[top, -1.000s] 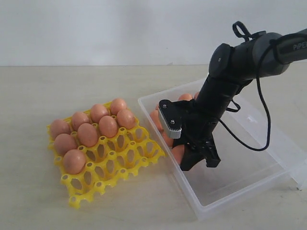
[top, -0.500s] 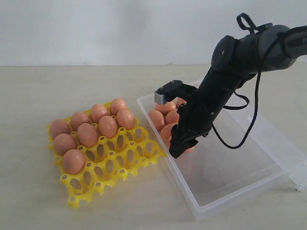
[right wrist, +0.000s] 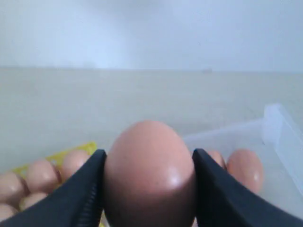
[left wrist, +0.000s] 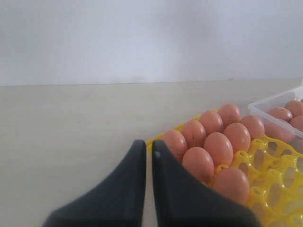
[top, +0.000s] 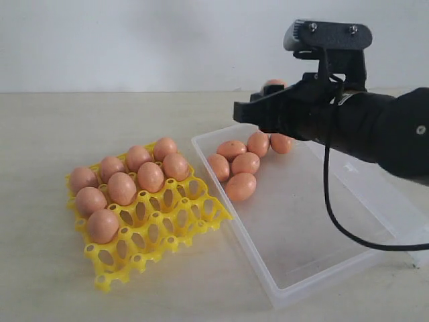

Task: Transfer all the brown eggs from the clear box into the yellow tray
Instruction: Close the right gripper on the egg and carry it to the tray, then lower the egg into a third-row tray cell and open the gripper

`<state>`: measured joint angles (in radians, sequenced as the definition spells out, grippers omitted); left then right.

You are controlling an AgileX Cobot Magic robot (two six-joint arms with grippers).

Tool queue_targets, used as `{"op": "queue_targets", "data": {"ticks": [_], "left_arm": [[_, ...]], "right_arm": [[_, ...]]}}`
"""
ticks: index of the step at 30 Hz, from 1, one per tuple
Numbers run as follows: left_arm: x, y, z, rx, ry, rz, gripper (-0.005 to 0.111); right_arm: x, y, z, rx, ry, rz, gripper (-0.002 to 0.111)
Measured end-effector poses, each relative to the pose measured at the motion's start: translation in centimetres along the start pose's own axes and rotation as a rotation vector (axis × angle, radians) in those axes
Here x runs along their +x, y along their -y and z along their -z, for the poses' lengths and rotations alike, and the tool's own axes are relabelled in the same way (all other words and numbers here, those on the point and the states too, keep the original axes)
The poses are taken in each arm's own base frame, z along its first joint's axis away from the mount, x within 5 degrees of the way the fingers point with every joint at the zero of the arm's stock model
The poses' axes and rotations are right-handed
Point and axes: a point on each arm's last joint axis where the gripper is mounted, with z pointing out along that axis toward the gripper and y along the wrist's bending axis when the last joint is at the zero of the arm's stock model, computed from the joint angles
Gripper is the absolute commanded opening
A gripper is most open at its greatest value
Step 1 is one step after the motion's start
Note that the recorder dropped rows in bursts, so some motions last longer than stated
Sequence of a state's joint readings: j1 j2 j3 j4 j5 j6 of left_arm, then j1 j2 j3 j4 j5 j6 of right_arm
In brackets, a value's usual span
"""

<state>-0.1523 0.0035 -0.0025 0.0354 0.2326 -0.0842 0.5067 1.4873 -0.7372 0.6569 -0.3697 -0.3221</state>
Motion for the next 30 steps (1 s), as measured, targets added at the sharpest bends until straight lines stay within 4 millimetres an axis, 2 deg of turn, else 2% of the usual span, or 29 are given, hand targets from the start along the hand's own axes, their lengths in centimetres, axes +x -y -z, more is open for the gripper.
{"op": "queue_targets", "data": {"ticks": [3,5,9,11,14,15,18,24,28,30], "left_arm": [[0.0,0.0,0.0,0.000,0.000,0.000,0.004],[0.0,0.0,0.0,0.000,0.000,0.000,0.004],[0.0,0.0,0.0,0.000,0.000,0.000,0.004],[0.0,0.0,0.0,0.000,0.000,0.000,0.004],[0.0,0.0,0.0,0.000,0.000,0.000,0.004],[0.0,0.0,0.0,0.000,0.000,0.000,0.004],[0.0,0.0,0.0,0.000,0.000,0.000,0.004],[0.0,0.0,0.0,0.000,0.000,0.000,0.004],[0.0,0.0,0.0,0.000,0.000,0.000,0.004],[0.0,0.0,0.0,0.000,0.000,0.000,0.004]], "right_arm": [[-0.8,-1.5,0.5,-0.040,0.149,-0.069,0.000],[-1.3,-2.3,0.4,-0.108,0.257,-0.173,0.000],[-1.6,-3.8,-0.2,-0.348,0.411,-0.410,0.000],[-1.1,-4.6,-0.8,-0.452,0.416,-0.447,0.000],[0.3,-6.1,-1.8,-0.589,0.332,-0.383,0.000],[1.6,-7.3,-2.5,-0.686,0.224,-0.302,0.000],[3.8,-9.4,-3.8,-0.816,-0.040,-0.217,0.000],[4.6,-11.4,-8.2,-0.797,-0.319,-0.173,0.000],[7.3,-10.6,-9.9,-0.706,-0.407,-0.083,0.000],[7.9,-10.4,-10.2,-0.698,-0.407,-0.033,0.000]]}}
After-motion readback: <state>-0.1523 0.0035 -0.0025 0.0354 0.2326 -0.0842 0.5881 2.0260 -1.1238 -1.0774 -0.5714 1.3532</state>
